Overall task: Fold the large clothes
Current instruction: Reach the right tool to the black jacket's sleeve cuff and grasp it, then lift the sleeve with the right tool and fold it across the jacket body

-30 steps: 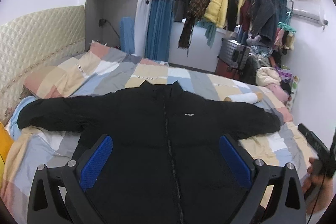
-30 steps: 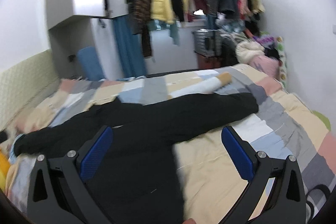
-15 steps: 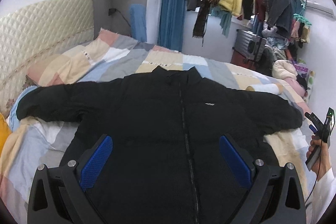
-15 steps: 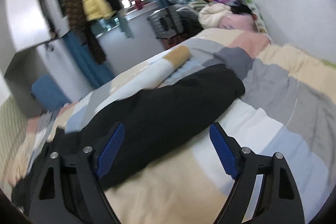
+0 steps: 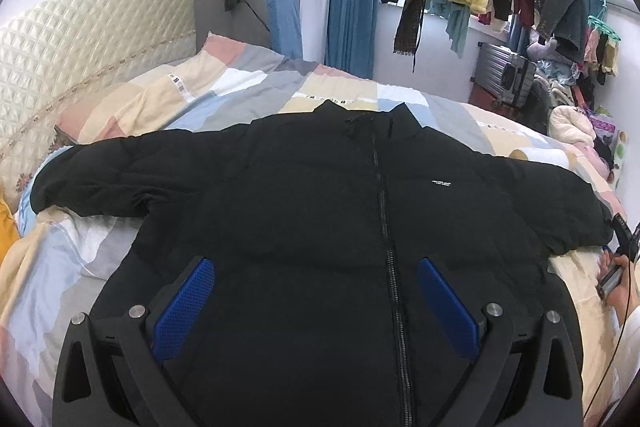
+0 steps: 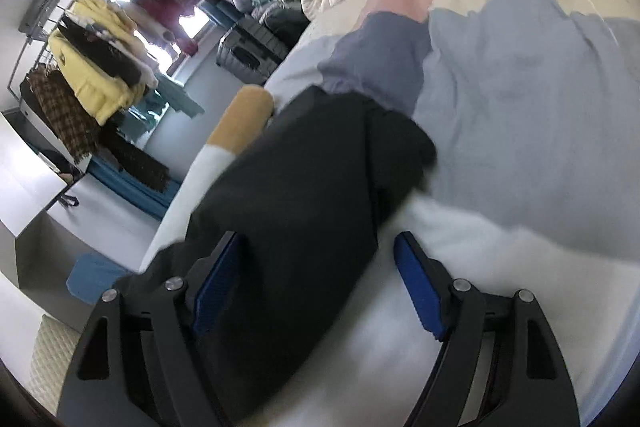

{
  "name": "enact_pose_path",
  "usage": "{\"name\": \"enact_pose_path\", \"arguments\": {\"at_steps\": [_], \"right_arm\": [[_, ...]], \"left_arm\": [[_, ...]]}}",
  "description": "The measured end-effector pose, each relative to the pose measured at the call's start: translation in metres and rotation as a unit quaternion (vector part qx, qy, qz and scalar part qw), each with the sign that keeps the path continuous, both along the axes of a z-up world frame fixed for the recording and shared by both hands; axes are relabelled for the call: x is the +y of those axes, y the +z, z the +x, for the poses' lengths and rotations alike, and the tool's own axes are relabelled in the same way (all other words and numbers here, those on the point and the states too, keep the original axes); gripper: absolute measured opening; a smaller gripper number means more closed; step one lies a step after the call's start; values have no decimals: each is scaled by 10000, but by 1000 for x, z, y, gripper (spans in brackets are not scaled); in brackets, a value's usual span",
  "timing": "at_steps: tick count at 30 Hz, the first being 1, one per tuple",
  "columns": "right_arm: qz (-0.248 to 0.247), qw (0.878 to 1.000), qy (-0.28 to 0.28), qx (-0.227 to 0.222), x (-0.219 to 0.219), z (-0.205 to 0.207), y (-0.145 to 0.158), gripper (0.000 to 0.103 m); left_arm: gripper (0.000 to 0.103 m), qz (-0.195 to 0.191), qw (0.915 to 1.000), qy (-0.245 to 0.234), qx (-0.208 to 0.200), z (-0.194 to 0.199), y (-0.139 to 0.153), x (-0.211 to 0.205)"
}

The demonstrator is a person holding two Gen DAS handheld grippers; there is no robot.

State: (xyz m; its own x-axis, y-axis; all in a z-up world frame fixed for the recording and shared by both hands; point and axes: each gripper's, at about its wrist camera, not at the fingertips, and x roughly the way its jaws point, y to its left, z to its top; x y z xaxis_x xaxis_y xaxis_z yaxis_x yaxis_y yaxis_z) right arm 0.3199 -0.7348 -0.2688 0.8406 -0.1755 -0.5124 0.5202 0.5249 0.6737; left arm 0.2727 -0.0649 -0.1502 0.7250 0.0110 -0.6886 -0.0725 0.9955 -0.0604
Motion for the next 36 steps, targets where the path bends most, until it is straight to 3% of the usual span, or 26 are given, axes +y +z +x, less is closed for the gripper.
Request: {"name": "enact_pose_path", "arguments": {"at_steps": [3,5,7,8,10,14,21,26,36], "right_arm": [[-237,9997,104,-6,-1,11,8,81],[-245,9993,250,-116,1,16,12,73],[-213,9993,303,-94,0,20,15,36],[-275,9990,354,-41,1,22,17,31],[-582,9971,464,175,8,28,33,10],[-912,9946,383,309,18,18,69,5],[-1043,9940,238,225,25,-17,126,4],[-1323,9908,244,170,47,-24,170,4],[-2657,9609,759,178,131,-28,276,4]], "left_arm": [[103,34,10000,0,39,2,-5,0],[103,70,10000,14,60,3,-6,2],[103,74,9999,70,95,2,-3,5],[103,56,9999,96,88,2,0,7],[103,3,9998,196,55,-2,8,13],[103,-176,9995,225,131,-14,21,23],[103,36,9995,135,281,-46,40,30],[103,107,9997,207,83,-79,65,41],[103,93,9998,177,72,-121,97,70]]}}
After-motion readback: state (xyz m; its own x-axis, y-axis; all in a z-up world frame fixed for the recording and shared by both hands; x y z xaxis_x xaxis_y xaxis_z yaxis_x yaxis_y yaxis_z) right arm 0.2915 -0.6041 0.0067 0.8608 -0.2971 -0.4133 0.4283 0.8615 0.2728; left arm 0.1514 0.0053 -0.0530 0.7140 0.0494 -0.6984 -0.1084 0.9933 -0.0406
